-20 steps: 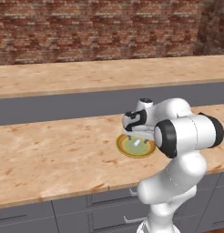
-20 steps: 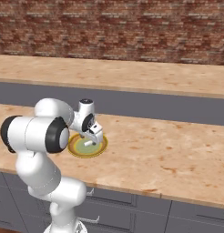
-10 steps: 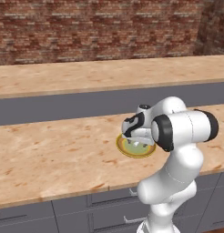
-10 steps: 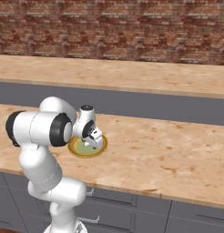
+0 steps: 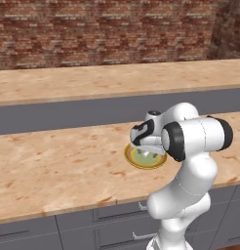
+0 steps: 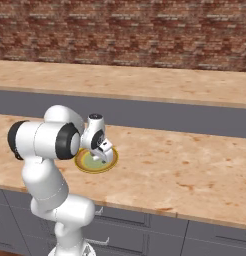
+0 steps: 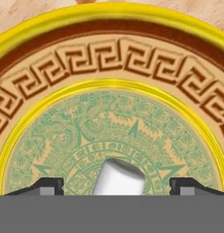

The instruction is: Pick up the marshmallow and place it in the cup of hot chocolate on the dining counter.

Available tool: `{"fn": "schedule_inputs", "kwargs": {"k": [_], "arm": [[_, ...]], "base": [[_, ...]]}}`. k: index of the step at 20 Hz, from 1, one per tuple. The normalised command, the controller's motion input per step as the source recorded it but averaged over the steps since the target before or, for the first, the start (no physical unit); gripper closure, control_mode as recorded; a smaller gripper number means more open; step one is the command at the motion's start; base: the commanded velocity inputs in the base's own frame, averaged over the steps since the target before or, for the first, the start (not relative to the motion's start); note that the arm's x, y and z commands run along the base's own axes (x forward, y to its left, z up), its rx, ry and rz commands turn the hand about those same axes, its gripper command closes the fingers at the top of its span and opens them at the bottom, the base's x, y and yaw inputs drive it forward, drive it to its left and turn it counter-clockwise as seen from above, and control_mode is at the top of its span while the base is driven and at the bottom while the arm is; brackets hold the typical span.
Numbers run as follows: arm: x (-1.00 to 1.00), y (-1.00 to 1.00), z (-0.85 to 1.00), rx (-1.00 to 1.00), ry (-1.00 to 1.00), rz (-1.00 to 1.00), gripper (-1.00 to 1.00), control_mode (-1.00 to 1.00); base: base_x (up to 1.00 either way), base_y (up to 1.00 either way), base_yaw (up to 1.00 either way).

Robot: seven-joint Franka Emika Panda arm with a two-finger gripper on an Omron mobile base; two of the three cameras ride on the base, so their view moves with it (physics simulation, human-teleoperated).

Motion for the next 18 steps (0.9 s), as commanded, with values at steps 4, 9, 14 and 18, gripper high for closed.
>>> {"fn": "schedule_inputs", "kwargs": {"k": [4, 9, 14, 18], "arm": [[0.00, 0.00, 0.00, 0.00, 0.00, 0.00, 1.00, -1.00], [0.00, 0.00, 0.00, 0.00, 0.00, 0.00, 1.00, -1.00], [0.00, 0.00, -0.02, 0.00, 0.00, 0.00, 1.00, -1.00], [-0.01, 0.01, -0.28, -0.04, 0.00, 0.00, 1.00, -1.00]], "base": [[0.00, 0.00, 0.00], [0.00, 0.00, 0.00], [0.00, 0.00, 0.00], [0.00, 0.00, 0.00]]}}
